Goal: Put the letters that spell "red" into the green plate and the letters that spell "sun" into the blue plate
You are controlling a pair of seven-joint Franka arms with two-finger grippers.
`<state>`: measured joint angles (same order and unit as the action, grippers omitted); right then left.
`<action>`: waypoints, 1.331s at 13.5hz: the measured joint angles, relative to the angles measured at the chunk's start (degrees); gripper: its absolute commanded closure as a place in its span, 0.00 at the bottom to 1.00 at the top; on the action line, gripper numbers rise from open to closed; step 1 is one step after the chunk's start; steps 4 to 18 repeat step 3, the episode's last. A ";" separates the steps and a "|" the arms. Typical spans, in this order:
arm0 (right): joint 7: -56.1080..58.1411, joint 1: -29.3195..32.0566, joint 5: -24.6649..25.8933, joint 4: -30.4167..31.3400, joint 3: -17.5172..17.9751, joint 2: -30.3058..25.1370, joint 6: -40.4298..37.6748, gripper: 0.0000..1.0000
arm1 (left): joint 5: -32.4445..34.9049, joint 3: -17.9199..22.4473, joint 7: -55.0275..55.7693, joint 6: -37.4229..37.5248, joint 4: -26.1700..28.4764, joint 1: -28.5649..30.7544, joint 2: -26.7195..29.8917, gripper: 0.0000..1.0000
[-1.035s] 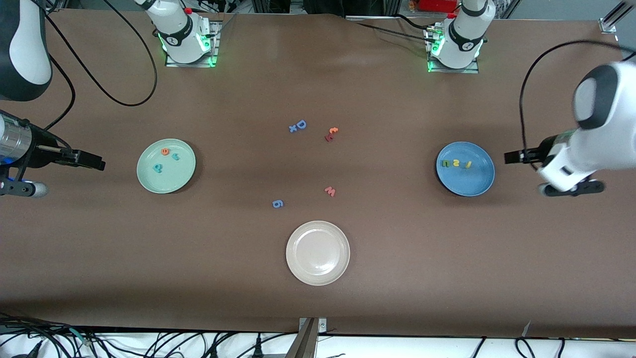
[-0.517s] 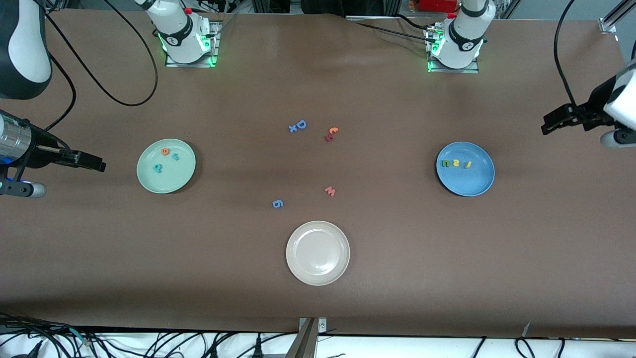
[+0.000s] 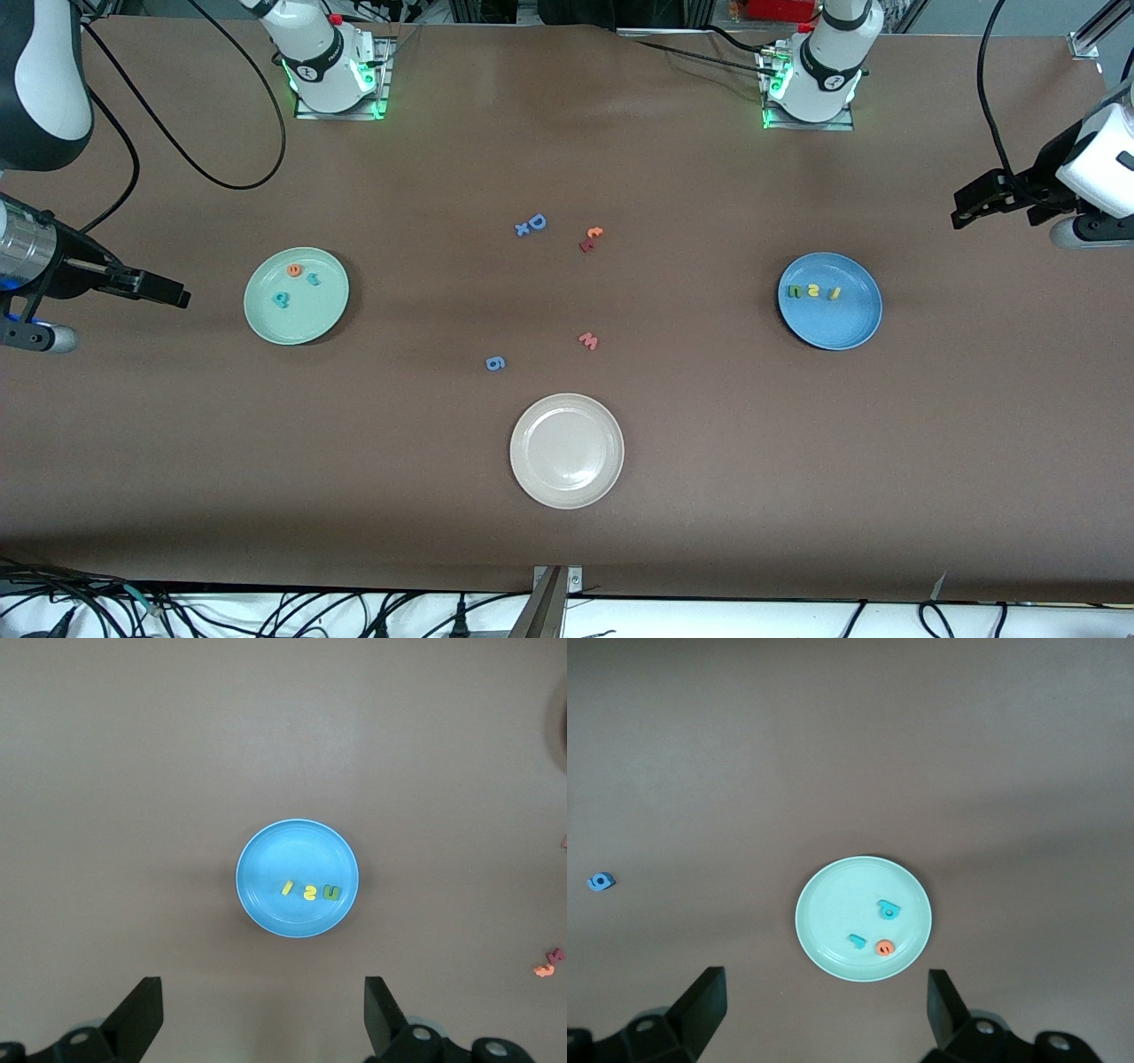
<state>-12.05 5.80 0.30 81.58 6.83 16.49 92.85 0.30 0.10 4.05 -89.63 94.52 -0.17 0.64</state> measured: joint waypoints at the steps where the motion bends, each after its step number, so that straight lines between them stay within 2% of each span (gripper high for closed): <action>1: -0.12 -0.03 0.00 0.00 0.12 0.00 0.00 0.00 | 0.00 0.02 -0.05 0.02 0.00 0.15 -0.04 0.00; 18: -0.27 -0.03 0.00 0.00 0.14 0.00 -0.04 0.00 | 0.00 0.04 -0.08 0.03 0.00 0.20 -0.12 0.00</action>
